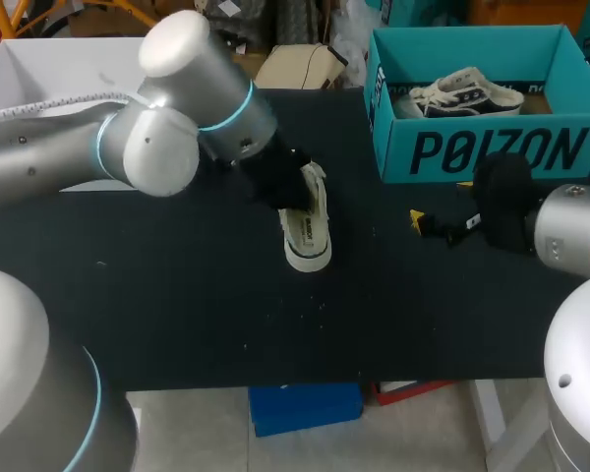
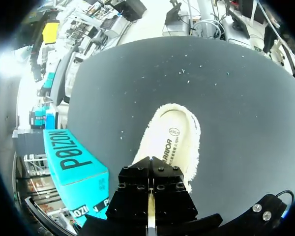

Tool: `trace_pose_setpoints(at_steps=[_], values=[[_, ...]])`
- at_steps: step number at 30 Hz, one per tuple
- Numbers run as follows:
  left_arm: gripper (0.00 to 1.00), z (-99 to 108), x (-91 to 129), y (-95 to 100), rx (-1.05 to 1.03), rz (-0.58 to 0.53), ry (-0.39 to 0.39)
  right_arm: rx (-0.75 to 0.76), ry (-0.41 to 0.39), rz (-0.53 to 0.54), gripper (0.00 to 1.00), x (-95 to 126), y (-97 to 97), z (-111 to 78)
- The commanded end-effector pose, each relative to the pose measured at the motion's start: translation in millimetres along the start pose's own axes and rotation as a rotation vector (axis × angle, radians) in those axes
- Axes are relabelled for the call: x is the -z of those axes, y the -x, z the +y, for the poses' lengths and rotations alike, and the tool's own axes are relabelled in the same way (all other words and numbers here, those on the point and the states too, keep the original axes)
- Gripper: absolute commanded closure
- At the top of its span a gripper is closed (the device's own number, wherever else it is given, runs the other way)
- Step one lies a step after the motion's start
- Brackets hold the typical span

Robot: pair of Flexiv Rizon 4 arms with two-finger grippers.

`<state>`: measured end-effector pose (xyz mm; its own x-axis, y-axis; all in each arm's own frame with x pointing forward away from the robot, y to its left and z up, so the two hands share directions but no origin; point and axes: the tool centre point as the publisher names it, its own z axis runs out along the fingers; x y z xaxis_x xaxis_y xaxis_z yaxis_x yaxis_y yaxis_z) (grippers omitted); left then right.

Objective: Take the shoe out of the shoebox, open the shoe tongue, remove and reinsert the insole, then place the shoe into the shoebox

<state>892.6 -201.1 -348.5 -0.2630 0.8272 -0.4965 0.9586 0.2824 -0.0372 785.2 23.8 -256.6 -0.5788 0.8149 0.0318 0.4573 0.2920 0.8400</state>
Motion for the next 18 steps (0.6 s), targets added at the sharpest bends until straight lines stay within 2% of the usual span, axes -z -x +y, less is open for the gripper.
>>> trace_pose_setpoints(at_steps=[1, 9, 13, 18], values=[[1.00, -1, 34, -12.1, 0.044, -0.125, 0.065, -0.001, -0.002, 0.000, 0.00, 0, -0.4, -0.1], [1.00, 23, 66, -8.5, 0.190, -0.340, 0.195, -0.001, -0.002, 0.000, 0.00, 0, -0.4, -0.1], [1.00, 37, 71, -10.1, 0.254, -0.386, 0.220, -0.001, -0.002, 0.000, 0.00, 0, -0.4, -0.1], [1.00, 48, 73, -7.0, 0.268, -0.389, 0.232, -0.001, -0.002, 0.000, 0.00, 0, -0.4, -0.1]])
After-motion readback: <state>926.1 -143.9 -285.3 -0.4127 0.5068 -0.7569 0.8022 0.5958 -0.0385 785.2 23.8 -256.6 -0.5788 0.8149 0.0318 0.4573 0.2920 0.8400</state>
